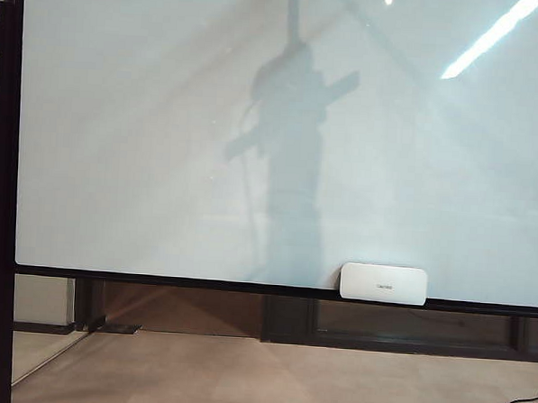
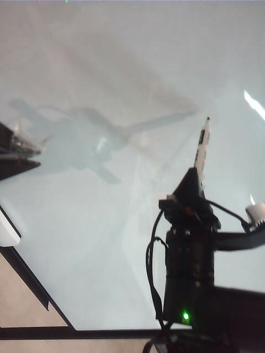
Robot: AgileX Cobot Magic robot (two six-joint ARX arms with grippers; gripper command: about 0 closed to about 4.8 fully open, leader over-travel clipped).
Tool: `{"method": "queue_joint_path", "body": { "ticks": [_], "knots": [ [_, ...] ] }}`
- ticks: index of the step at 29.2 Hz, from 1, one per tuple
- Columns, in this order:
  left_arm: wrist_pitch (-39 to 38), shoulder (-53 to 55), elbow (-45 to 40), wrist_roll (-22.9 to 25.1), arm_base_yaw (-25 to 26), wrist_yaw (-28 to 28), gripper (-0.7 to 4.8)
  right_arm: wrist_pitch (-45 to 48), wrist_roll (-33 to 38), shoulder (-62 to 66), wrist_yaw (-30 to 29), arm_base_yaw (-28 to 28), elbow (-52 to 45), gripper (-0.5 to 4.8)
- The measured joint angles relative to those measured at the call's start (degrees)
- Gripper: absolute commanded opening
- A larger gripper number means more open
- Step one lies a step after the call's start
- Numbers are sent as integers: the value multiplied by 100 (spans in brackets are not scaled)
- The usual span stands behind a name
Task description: Reach to the right to find the marker pen, pick it up, and write the number 20 on the whiteboard.
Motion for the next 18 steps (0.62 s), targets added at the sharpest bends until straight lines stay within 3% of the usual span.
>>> {"method": "queue_joint_path", "body": {
  "ticks": [18],
  "knots": [
    [31,0,0,59,0,76,-5,-208,-9,498,-92,2,671,-2]
  ]
}}
